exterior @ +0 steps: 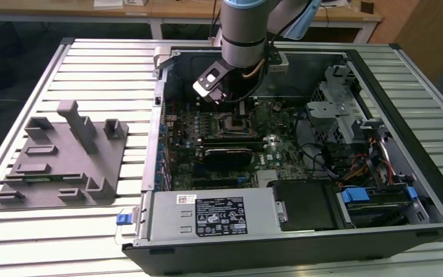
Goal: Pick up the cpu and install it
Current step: 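Place the cpu into insertion slot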
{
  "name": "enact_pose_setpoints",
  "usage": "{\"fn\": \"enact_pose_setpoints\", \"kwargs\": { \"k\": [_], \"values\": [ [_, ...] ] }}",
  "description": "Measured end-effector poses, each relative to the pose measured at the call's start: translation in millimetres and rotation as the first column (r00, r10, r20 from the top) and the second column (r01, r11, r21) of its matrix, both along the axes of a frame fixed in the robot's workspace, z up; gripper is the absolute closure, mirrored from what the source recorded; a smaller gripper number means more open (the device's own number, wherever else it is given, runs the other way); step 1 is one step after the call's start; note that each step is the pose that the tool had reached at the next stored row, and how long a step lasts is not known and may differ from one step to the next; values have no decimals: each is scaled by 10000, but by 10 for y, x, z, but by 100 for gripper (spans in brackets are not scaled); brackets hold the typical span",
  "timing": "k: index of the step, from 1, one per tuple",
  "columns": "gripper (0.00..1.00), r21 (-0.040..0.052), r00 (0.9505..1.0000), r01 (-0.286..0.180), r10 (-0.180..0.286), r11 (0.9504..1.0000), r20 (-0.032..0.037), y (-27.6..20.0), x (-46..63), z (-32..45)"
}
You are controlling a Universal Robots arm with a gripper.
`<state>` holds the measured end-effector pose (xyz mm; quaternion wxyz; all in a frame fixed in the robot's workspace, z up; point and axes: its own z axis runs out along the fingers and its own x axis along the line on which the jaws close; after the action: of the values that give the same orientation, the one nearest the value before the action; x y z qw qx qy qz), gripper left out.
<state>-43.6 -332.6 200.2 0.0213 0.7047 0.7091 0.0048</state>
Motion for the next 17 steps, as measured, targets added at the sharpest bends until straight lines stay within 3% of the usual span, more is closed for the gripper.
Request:
{"fn": "enact_pose_setpoints", "kwargs": {
  "k": [5,17],
  "values": [
    [89,-7,10000,0,0,10000,-5,-1,-1,87],
    [89,-8,10000,0,0,10000,-5,-1,-1,442]
  ]
}}
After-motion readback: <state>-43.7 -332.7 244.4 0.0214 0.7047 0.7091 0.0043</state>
